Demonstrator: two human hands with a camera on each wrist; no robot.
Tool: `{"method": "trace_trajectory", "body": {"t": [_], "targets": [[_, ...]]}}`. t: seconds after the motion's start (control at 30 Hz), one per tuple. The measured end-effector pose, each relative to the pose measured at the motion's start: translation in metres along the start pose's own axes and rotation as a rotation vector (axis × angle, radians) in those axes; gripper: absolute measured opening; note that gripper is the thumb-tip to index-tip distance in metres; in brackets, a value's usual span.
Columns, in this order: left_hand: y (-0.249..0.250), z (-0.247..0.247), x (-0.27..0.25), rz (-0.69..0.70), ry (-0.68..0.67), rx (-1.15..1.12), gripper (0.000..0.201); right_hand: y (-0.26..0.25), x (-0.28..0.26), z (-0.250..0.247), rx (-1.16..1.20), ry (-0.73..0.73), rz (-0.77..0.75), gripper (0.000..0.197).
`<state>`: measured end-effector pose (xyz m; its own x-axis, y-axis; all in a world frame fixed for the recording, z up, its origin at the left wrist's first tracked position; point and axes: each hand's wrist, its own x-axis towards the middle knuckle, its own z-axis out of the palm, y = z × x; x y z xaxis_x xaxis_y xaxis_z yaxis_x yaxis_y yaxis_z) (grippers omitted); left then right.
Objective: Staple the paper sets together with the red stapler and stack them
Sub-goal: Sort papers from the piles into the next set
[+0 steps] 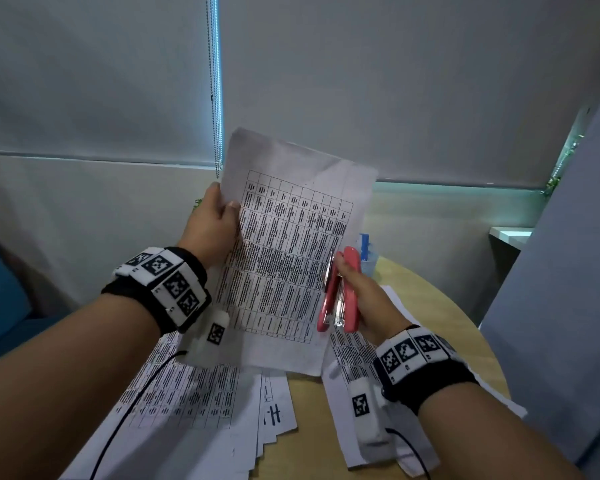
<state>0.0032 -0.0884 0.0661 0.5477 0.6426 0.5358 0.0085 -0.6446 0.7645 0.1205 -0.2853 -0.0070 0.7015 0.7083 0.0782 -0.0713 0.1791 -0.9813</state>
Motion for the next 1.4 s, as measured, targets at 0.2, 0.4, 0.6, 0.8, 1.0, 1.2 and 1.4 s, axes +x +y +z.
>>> {"method": "trace_trajectory", "body": {"t": [0.2,0.4,0.6,0.8,1.0,1.2,1.4], "targets": [[0.014,-0.006,0.002,-0.094,-0.063,-0.011,0.027,-0.029,0.004,-0.01,0.018,0.089,0.004,0.037],[-0.017,-0.002,-0.008,-0.119,-0.548,0.378,0.047,-0.039,0.01,-0.049,-0.153,0.152,0.143,0.03],[-0.064,0.007,-0.037,-0.177,-0.89,0.839,0.046,0.007,0.01,-0.108,-0.496,0.249,0.422,0.078],[-0.089,0.014,-0.053,-0.23,-1.077,1.041,0.05,0.032,0.006,-0.123,-0.826,0.274,0.607,0.075],[-0.094,0.016,-0.05,-0.217,-1.085,0.993,0.045,0.008,0.017,-0.072,-1.091,0.264,0.343,0.058],[-0.105,0.014,-0.041,-0.22,-1.069,0.967,0.039,0.023,0.048,0.007,-0.866,-0.033,0.309,0.048],[-0.115,0.01,-0.031,-0.189,-1.072,0.888,0.04,0.069,0.079,0.052,-1.046,-0.141,0.426,0.072]]}}
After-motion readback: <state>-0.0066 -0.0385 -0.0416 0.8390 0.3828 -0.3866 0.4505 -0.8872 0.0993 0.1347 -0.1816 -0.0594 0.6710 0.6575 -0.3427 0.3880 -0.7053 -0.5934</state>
